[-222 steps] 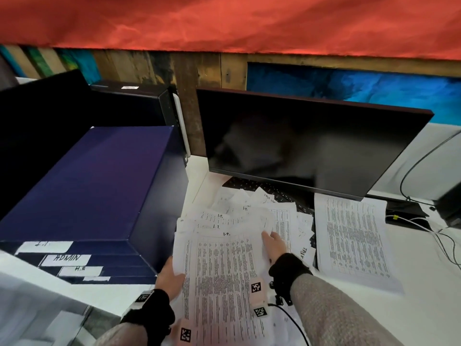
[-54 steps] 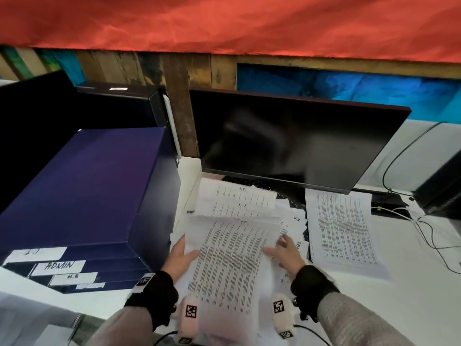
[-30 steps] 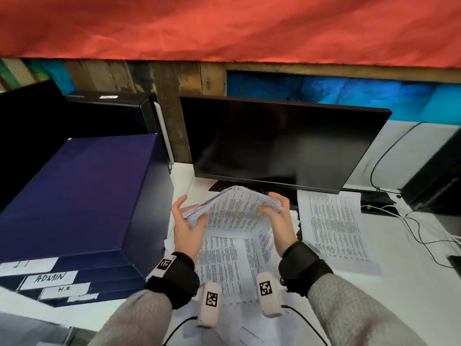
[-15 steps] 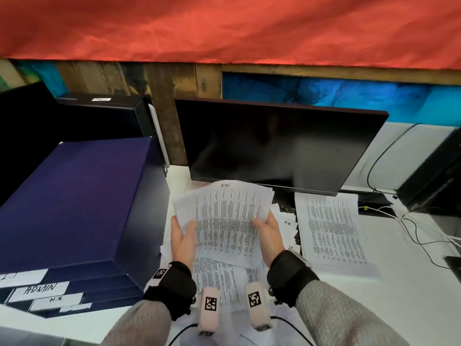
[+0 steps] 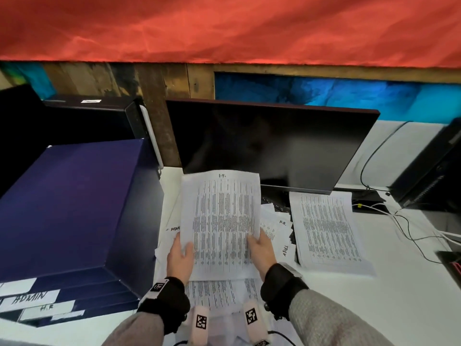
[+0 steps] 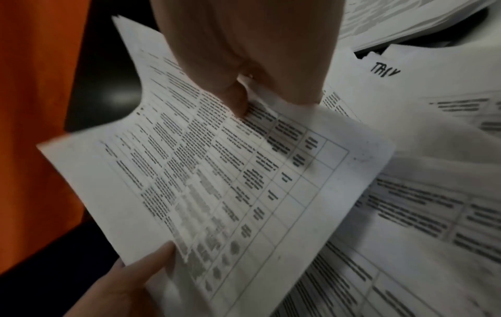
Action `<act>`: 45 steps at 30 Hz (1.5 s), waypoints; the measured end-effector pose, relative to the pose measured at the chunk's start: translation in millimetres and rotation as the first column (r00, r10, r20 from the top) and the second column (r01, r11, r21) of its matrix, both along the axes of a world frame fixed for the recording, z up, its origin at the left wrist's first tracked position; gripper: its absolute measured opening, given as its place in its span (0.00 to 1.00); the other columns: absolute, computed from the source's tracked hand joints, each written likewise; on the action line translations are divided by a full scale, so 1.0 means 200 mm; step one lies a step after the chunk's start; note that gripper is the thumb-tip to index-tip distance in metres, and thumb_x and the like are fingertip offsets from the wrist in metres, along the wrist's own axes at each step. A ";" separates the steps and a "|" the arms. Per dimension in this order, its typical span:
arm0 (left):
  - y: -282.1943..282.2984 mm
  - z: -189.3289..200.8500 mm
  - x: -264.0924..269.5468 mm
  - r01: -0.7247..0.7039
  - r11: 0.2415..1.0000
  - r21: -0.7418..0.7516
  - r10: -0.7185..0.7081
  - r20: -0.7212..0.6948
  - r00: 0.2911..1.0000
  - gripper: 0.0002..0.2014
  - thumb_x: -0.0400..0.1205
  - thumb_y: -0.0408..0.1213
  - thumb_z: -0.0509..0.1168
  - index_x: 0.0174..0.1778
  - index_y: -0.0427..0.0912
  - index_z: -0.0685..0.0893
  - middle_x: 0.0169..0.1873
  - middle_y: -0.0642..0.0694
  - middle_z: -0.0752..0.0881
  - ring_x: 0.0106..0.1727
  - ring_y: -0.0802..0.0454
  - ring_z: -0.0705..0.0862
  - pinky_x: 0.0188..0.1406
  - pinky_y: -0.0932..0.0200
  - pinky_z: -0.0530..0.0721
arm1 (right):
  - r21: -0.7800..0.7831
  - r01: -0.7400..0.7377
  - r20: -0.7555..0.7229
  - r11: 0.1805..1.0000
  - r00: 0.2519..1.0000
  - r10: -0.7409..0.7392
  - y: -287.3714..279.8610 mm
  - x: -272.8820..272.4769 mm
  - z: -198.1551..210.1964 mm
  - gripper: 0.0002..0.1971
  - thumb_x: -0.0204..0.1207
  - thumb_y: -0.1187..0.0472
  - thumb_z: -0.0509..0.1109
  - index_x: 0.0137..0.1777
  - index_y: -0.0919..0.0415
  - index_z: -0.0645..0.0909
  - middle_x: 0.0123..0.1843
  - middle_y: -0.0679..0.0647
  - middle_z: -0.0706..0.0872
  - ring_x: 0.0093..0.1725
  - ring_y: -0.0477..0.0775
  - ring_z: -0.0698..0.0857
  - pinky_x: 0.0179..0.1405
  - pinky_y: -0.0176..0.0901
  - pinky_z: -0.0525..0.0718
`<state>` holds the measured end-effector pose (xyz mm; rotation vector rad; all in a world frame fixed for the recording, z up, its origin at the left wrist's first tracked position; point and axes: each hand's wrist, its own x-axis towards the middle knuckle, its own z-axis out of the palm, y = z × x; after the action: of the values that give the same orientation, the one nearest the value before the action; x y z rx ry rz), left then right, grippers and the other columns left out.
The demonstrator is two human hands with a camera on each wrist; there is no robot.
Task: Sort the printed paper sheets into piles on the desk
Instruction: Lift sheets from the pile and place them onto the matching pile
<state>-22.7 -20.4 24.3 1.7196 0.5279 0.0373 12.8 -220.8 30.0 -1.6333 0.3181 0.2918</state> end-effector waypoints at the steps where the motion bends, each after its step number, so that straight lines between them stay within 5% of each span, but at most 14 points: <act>1: 0.01 0.01 0.01 0.017 1.000 -0.026 -0.017 0.011 1.000 0.24 0.86 0.36 0.57 0.79 0.46 0.65 0.70 0.47 0.77 0.72 0.47 0.75 0.75 0.44 0.71 | 0.020 0.002 0.008 1.000 1.000 -0.002 -0.03 0.00 0.01 0.28 0.79 0.54 0.62 0.78 0.58 0.65 0.74 0.57 0.76 0.73 0.57 0.75 0.75 0.59 0.73; 6: -0.06 0.03 0.01 0.054 0.976 -0.212 -0.063 -0.036 0.997 0.23 0.85 0.36 0.59 0.78 0.52 0.67 0.69 0.51 0.79 0.70 0.49 0.77 0.74 0.41 0.71 | 0.035 -0.106 -0.076 0.994 0.991 0.109 -0.24 -0.16 0.19 0.23 0.79 0.66 0.64 0.73 0.56 0.66 0.68 0.50 0.77 0.70 0.55 0.77 0.71 0.53 0.76; 10: -0.29 0.04 -0.01 0.260 0.945 -0.199 -0.279 -0.073 0.957 0.21 0.86 0.35 0.58 0.76 0.51 0.67 0.70 0.51 0.76 0.68 0.52 0.76 0.75 0.46 0.70 | 0.057 0.000 -0.096 0.998 0.995 0.006 -0.50 -0.30 0.08 0.14 0.81 0.71 0.59 0.60 0.54 0.77 0.54 0.52 0.89 0.51 0.52 0.88 0.41 0.46 0.88; 15: -0.51 0.00 -0.01 0.377 0.926 -0.005 -0.373 -0.160 0.914 0.11 0.85 0.41 0.60 0.63 0.47 0.73 0.52 0.41 0.82 0.48 0.47 0.84 0.50 0.53 0.82 | 0.013 0.304 -0.178 0.952 0.938 -0.297 -0.96 -0.39 -0.17 0.16 0.75 0.74 0.64 0.61 0.61 0.81 0.50 0.62 0.91 0.51 0.66 0.89 0.48 0.67 0.87; 19: -0.50 -0.07 -0.03 0.372 0.915 0.153 -0.347 -0.170 0.923 0.07 0.86 0.36 0.59 0.59 0.49 0.76 0.51 0.44 0.83 0.49 0.49 0.84 0.43 0.61 0.79 | -0.102 0.459 -0.185 0.882 0.863 -0.471 -1.46 -0.43 -0.15 0.16 0.79 0.75 0.61 0.65 0.66 0.74 0.25 0.46 0.88 0.34 0.58 0.85 0.25 0.45 0.88; 24: -0.43 -0.11 -0.08 0.271 0.938 0.215 -0.236 -0.173 0.956 0.07 0.85 0.33 0.59 0.55 0.49 0.76 0.46 0.43 0.84 0.36 0.50 0.82 0.28 0.65 0.77 | -0.245 0.507 -0.189 0.827 0.811 -0.553 -1.97 -0.30 -0.03 0.22 0.81 0.75 0.57 0.75 0.67 0.65 0.16 0.34 0.80 0.18 0.44 0.83 0.16 0.36 0.84; 26: -0.41 -0.12 -0.10 0.236 0.941 0.243 -0.201 -0.162 0.966 0.07 0.85 0.32 0.60 0.54 0.49 0.77 0.45 0.41 0.85 0.36 0.48 0.82 0.30 0.63 0.77 | -0.328 0.500 -0.162 0.801 0.806 -0.569 -2.10 -0.23 0.01 0.22 0.81 0.75 0.57 0.74 0.73 0.65 0.17 0.42 0.82 0.14 0.37 0.79 0.15 0.34 0.82; 30: -0.36 -0.13 -0.13 0.176 0.946 0.271 -0.135 -0.164 0.977 0.06 0.84 0.31 0.61 0.53 0.46 0.79 0.40 0.43 0.84 0.35 0.47 0.81 0.31 0.62 0.76 | -0.444 0.513 -0.093 0.735 0.789 -0.607 -2.20 -0.06 0.08 0.16 0.80 0.76 0.57 0.67 0.78 0.71 0.45 0.68 0.79 0.10 0.48 0.77 0.13 0.36 0.76; 33: -0.32 -0.13 -0.16 0.130 0.937 0.324 -0.078 -0.169 0.983 0.07 0.83 0.31 0.61 0.54 0.45 0.80 0.41 0.44 0.85 0.37 0.48 0.82 0.34 0.62 0.75 | -0.538 0.522 -0.043 0.662 0.768 -0.639 -2.23 0.01 0.09 0.16 0.79 0.76 0.59 0.66 0.81 0.71 0.44 0.69 0.80 0.28 0.61 0.80 0.15 0.39 0.79; 36: -0.28 -0.14 -0.19 0.081 0.933 0.352 -0.019 -0.176 0.984 0.07 0.83 0.29 0.61 0.53 0.43 0.80 0.38 0.44 0.84 0.37 0.47 0.82 0.35 0.61 0.77 | -0.577 0.481 -0.053 0.660 0.785 -0.618 -2.18 0.03 0.09 0.23 0.78 0.70 0.63 0.73 0.73 0.66 0.62 0.75 0.78 0.56 0.72 0.81 0.51 0.61 0.82; 37: -0.26 -0.15 -0.19 0.074 0.923 0.377 -0.004 -0.183 0.983 0.07 0.83 0.29 0.61 0.52 0.43 0.80 0.39 0.44 0.84 0.40 0.45 0.83 0.38 0.60 0.79 | -0.648 0.467 -0.042 0.602 0.767 -0.640 -2.16 0.05 0.06 0.27 0.75 0.68 0.67 0.74 0.70 0.65 0.79 0.61 0.63 0.61 0.73 0.78 0.58 0.65 0.78; 39: -0.22 -0.18 -0.20 0.069 0.895 0.441 0.027 -0.207 0.978 0.07 0.82 0.31 0.61 0.53 0.42 0.81 0.46 0.41 0.86 0.49 0.41 0.84 0.50 0.55 0.79 | -0.790 0.412 0.017 0.454 0.755 -0.656 -2.04 0.09 0.05 0.32 0.69 0.65 0.73 0.73 0.69 0.67 0.79 0.35 0.30 0.65 0.73 0.76 0.66 0.69 0.74; 42: -0.17 -0.20 -0.20 0.063 0.851 0.521 0.096 -0.274 0.957 0.08 0.81 0.33 0.61 0.52 0.46 0.81 0.53 0.42 0.86 0.54 0.40 0.82 0.58 0.52 0.77 | -0.814 0.345 0.096 0.468 0.873 -0.478 -1.64 0.08 0.08 0.33 0.75 0.60 0.70 0.77 0.63 0.61 0.79 0.70 0.57 0.75 0.73 0.62 0.73 0.67 0.61; 45: -0.14 -0.17 -0.20 0.116 0.756 0.644 0.196 -0.393 0.899 0.13 0.80 0.38 0.60 0.59 0.51 0.78 0.62 0.43 0.78 0.64 0.41 0.75 0.64 0.49 0.71 | -0.854 0.294 0.169 0.429 0.937 -0.306 -1.25 0.03 0.01 0.35 0.76 0.55 0.68 0.81 0.56 0.57 0.83 0.68 0.48 0.82 0.70 0.48 0.75 0.76 0.46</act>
<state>-63.5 -47.9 -9.8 2.4369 0.9767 -0.1608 19.0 -470.0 32.4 -2.5459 0.8748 -0.2090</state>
